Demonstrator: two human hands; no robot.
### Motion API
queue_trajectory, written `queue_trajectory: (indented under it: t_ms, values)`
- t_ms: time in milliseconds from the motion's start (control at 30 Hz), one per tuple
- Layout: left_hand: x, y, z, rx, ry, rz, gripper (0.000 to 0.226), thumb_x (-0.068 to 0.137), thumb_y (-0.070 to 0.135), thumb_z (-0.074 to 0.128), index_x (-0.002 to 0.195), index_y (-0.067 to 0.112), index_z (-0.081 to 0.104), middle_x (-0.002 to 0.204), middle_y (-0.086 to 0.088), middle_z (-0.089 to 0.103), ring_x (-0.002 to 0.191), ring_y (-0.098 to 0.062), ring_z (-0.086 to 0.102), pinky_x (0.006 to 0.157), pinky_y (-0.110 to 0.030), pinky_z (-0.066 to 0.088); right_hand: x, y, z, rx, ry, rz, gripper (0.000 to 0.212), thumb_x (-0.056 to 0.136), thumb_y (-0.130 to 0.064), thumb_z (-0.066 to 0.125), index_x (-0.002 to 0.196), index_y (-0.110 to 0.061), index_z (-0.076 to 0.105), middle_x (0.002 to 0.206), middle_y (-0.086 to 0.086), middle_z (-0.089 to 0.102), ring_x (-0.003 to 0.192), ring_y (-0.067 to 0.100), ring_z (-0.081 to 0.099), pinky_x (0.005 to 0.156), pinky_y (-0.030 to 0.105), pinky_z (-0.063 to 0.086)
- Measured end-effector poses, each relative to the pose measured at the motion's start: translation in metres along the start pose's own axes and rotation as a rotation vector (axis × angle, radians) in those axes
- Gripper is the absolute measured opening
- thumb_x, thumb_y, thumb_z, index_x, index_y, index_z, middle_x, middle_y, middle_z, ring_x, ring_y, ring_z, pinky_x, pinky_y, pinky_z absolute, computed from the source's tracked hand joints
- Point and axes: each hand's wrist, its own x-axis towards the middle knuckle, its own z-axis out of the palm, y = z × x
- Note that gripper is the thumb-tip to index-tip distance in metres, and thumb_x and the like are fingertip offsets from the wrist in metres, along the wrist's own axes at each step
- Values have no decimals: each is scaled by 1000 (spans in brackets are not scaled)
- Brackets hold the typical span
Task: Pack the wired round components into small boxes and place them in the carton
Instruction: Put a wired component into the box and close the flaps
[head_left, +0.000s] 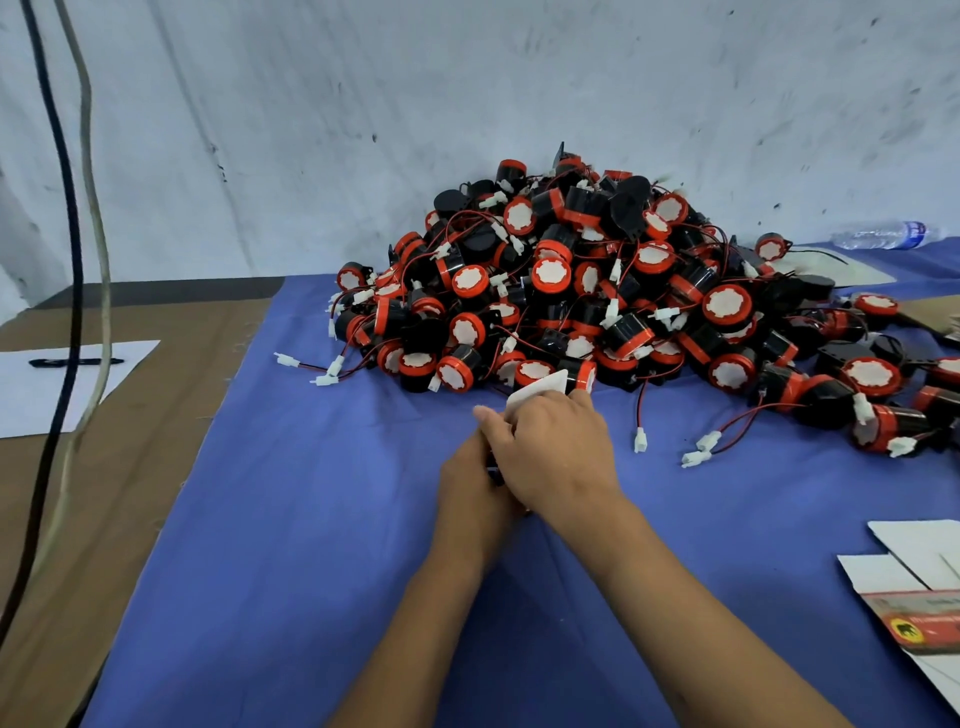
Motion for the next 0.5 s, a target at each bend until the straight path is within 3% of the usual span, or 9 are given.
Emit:
queue_trajectory:
  t_ms: [67,167,300,500]
  values:
    - [-4,3,-1,-36,13,6,16,80,32,52,88,46,56,72,35,65,72,10,63,57,-9,45,0,3,3,52,46,15,51,105,-50,39,80,-19,71,93,3,70,103,28,55,95,43,41]
    - [-4,4,1,-45,7,40,29,79,33,52,104,41,65,81,20,71,77,2,66,61,-14,47,4,11,9,138,71,43,50,105,-43,38,68,-21,62,81,0,70,95,27,60,95,43,40]
    - [-7,2,3,-69,36,73,39,92,22,57,128,32,66,94,11,76,86,-5,71,74,-41,61,8,19,6,297,-2,71,60,104,-54,40,55,-23,55,60,-3,63,81,21,62,101,47,37]
    - [-6,-1,4,-101,24,89,38,97,21,56,130,38,64,104,18,75,94,-5,72,81,-38,62,6,28,-1,543,-50,85,57,100,-59,52,52,-29,62,52,-10,63,67,14,63,97,54,47]
